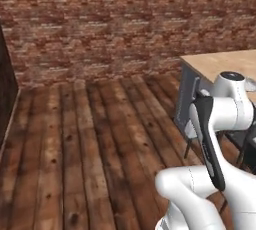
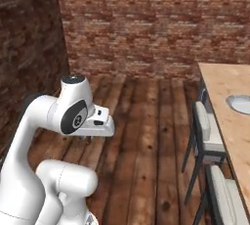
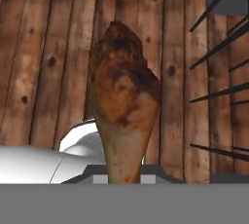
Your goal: Take the chicken drumsticks from the pan and place one on each plate on the dining counter.
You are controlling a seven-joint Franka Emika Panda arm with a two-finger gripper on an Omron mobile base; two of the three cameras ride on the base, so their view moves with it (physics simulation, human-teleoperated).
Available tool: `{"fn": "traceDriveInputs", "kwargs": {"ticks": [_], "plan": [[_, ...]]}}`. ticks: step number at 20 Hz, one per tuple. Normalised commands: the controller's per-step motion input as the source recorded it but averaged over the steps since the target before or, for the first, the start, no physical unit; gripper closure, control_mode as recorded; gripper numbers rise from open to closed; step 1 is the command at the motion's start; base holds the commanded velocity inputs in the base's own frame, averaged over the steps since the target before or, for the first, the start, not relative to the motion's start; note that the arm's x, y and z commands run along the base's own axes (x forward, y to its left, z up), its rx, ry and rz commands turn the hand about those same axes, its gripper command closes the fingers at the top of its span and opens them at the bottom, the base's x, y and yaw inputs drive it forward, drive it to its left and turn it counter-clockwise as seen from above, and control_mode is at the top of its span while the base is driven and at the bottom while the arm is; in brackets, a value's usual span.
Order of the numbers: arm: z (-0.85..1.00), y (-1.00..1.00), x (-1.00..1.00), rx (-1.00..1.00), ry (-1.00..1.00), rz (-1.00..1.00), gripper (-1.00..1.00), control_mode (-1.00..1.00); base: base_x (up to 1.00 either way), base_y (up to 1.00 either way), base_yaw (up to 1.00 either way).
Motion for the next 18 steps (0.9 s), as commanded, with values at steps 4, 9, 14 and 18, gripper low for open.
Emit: {"fn": "traceDriveInputs", "kwargs": {"ticks": [4,9,14,18], "plan": [[0.00,0.00,0.00,0.00,0.00,0.00,1.00,1.00,0.68,0.20,-0.65],[0.00,0.00,0.00,0.00,0.00,0.00,1.00,1.00,0.55,0.33,-0.81],[0.00,0.00,0.00,0.00,0.00,0.00,1.00,1.00,0.52,0.40,-0.84],[0.00,0.00,0.00,0.00,0.00,0.00,1.00,1.00,0.60,0.49,-0.77]]}}
